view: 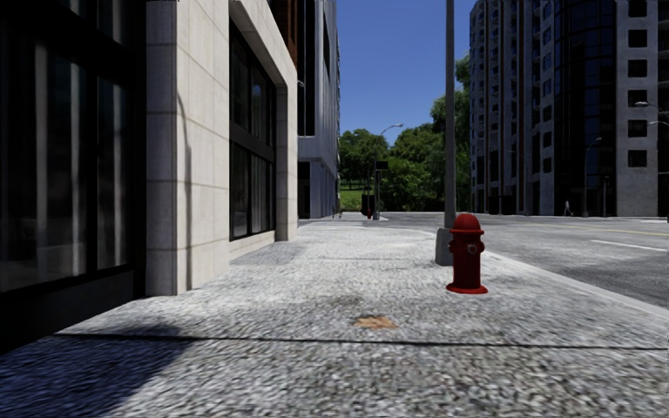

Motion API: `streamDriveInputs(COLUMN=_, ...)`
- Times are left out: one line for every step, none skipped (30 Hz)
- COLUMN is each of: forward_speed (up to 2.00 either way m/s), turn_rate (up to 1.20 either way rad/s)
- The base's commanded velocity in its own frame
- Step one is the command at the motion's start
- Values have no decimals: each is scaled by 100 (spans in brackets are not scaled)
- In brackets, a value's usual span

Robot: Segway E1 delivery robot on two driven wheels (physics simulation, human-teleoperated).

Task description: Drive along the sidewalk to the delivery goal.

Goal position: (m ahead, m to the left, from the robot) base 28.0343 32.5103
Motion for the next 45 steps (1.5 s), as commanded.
streamDriveInputs(forward_speed=200, turn_rate=0)
streamDriveInputs(forward_speed=200, turn_rate=0)
streamDriveInputs(forward_speed=200, turn_rate=0)
streamDriveInputs(forward_speed=200, turn_rate=0)
streamDriveInputs(forward_speed=200, turn_rate=0)
streamDriveInputs(forward_speed=200, turn_rate=0)
streamDriveInputs(forward_speed=200, turn_rate=0)
streamDriveInputs(forward_speed=200, turn_rate=0)
streamDriveInputs(forward_speed=200, turn_rate=0)
streamDriveInputs(forward_speed=200, turn_rate=0)
streamDriveInputs(forward_speed=200, turn_rate=0)
streamDriveInputs(forward_speed=200, turn_rate=0)
streamDriveInputs(forward_speed=200, turn_rate=0)
streamDriveInputs(forward_speed=200, turn_rate=0)
streamDriveInputs(forward_speed=200, turn_rate=0)
streamDriveInputs(forward_speed=200, turn_rate=0)
streamDriveInputs(forward_speed=200, turn_rate=0)
streamDriveInputs(forward_speed=200, turn_rate=0)
streamDriveInputs(forward_speed=200, turn_rate=0)
streamDriveInputs(forward_speed=200, turn_rate=0)
streamDriveInputs(forward_speed=200, turn_rate=0)
streamDriveInputs(forward_speed=200, turn_rate=0)
streamDriveInputs(forward_speed=200, turn_rate=0)
streamDriveInputs(forward_speed=200, turn_rate=0)
streamDriveInputs(forward_speed=200, turn_rate=0)
streamDriveInputs(forward_speed=200, turn_rate=0)
streamDriveInputs(forward_speed=200, turn_rate=0)
streamDriveInputs(forward_speed=200, turn_rate=0)
streamDriveInputs(forward_speed=200, turn_rate=0)
streamDriveInputs(forward_speed=200, turn_rate=0)
streamDriveInputs(forward_speed=200, turn_rate=0)
streamDriveInputs(forward_speed=200, turn_rate=0)
streamDriveInputs(forward_speed=200, turn_rate=0)
streamDriveInputs(forward_speed=200, turn_rate=0)
streamDriveInputs(forward_speed=200, turn_rate=0)
streamDriveInputs(forward_speed=200, turn_rate=0)
streamDriveInputs(forward_speed=200, turn_rate=0)
streamDriveInputs(forward_speed=200, turn_rate=0)
streamDriveInputs(forward_speed=200, turn_rate=0)
streamDriveInputs(forward_speed=200, turn_rate=0)
streamDriveInputs(forward_speed=200, turn_rate=0)
streamDriveInputs(forward_speed=200, turn_rate=0)
streamDriveInputs(forward_speed=200, turn_rate=0)
streamDriveInputs(forward_speed=200, turn_rate=0)
streamDriveInputs(forward_speed=200, turn_rate=0)
